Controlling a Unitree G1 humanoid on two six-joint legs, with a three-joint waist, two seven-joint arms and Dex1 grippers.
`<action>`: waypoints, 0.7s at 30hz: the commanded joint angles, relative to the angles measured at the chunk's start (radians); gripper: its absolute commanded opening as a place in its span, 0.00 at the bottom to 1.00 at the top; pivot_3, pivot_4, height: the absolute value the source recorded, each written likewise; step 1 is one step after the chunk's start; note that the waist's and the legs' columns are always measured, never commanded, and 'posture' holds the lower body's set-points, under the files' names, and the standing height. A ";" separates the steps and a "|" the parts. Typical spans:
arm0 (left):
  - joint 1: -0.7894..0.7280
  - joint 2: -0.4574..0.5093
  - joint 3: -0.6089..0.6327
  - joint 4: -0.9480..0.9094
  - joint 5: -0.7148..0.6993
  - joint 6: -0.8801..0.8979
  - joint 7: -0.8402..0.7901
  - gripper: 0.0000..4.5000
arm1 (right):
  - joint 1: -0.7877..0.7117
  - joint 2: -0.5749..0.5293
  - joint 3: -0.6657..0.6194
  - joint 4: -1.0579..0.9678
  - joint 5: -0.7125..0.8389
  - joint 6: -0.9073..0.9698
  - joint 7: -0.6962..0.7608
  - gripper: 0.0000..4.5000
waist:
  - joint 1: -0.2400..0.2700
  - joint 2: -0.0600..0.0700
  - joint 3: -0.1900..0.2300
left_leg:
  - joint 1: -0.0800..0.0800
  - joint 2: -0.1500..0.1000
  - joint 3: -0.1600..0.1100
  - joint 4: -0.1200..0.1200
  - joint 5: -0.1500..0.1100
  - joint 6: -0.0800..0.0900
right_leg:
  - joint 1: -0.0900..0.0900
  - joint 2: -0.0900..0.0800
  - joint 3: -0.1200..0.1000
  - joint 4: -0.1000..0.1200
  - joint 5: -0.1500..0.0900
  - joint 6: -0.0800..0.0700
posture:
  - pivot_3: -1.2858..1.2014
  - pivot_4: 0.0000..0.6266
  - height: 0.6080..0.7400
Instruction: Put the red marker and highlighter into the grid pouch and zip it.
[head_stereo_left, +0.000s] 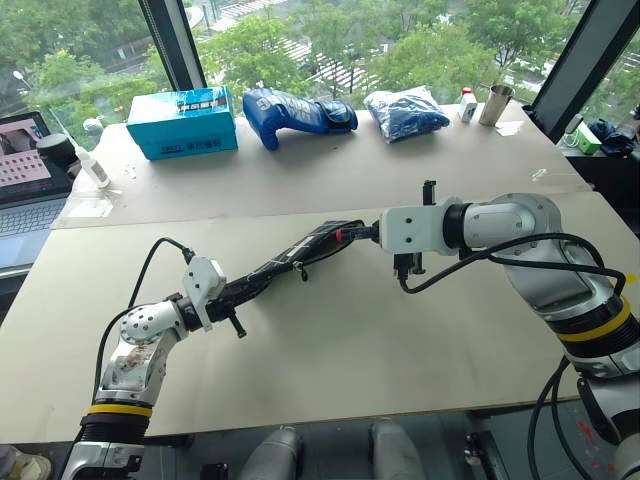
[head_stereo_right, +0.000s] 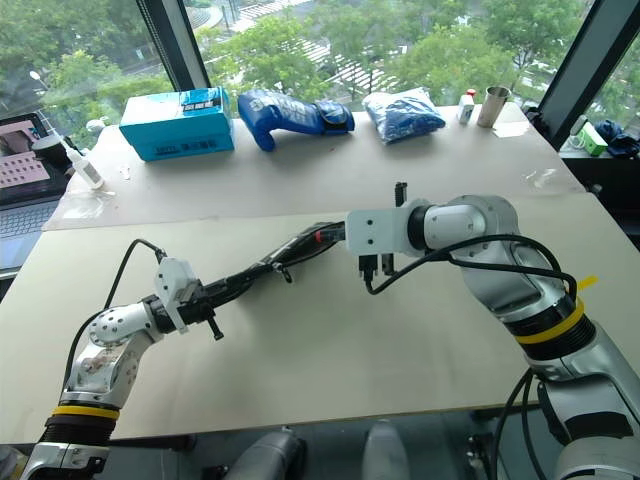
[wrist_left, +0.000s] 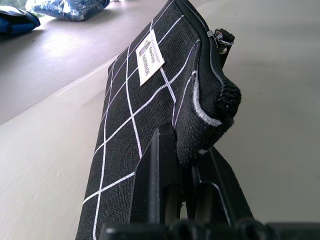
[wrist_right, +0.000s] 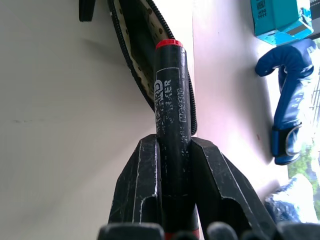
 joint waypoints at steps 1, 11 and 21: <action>-0.007 0.004 0.006 -0.032 0.002 -0.019 -0.002 0.00 | -0.046 0.027 0.011 0.013 -0.065 -0.068 -0.011 0.11 | -0.001 0.000 0.000 | 0.000 0.000 0.000 0.000 0.000 0.000 | 0.000 0.000 0.000 0.000 0.000 0.000 | 0.52 0.24 1.00; -0.030 0.000 0.002 -0.012 0.006 -0.027 -0.014 0.00 | -0.089 0.126 0.083 0.106 -0.201 -0.211 -0.014 0.11 | 0.000 0.000 0.000 | 0.000 0.000 0.000 0.000 0.000 0.000 | 0.000 0.000 0.000 0.000 0.000 0.000 | 0.52 0.24 1.00; -0.038 -0.003 -0.001 -0.004 0.011 -0.028 -0.023 0.00 | -0.128 0.255 0.178 0.222 -0.290 -0.426 -0.036 0.11 | -0.005 0.000 0.000 | 0.000 0.000 0.000 0.000 0.000 -0.001 | -0.001 0.001 0.000 0.001 0.000 0.000 | 0.52 0.24 1.00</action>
